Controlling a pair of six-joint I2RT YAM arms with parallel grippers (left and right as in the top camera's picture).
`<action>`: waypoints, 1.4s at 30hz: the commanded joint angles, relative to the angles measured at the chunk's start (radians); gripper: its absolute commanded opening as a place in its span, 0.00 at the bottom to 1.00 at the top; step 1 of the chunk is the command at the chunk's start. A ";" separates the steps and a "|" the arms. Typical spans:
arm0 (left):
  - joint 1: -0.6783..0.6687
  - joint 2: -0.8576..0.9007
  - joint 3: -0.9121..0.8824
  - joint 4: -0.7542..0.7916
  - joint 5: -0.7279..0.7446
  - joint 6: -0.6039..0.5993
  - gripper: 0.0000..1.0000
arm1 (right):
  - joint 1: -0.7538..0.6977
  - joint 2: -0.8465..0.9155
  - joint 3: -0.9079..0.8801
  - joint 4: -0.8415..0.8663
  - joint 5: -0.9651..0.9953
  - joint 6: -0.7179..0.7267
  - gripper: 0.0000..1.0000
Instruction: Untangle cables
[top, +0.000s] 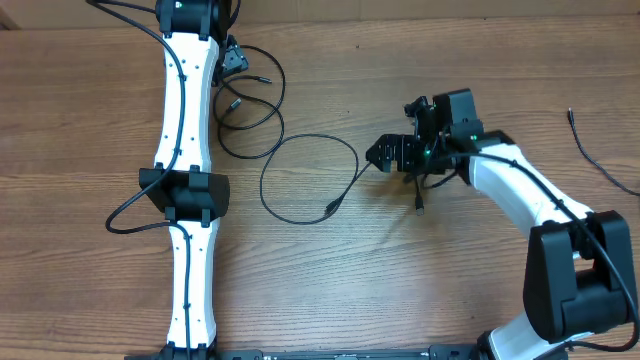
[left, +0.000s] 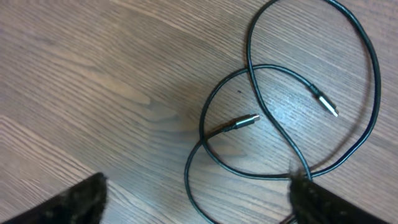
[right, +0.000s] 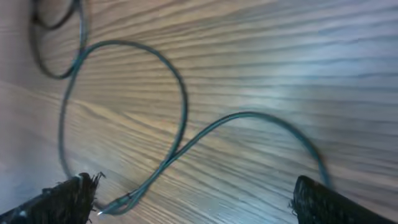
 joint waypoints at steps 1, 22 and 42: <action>0.024 -0.060 0.005 -0.002 0.027 0.069 1.00 | 0.053 -0.004 0.136 -0.027 0.162 -0.016 1.00; 0.166 -0.284 -0.018 -0.002 0.323 0.171 0.95 | 0.221 0.103 0.334 0.142 0.434 0.156 1.00; -0.127 0.040 -0.019 0.055 0.307 0.227 0.88 | -0.113 0.059 0.333 -0.158 0.388 0.259 1.00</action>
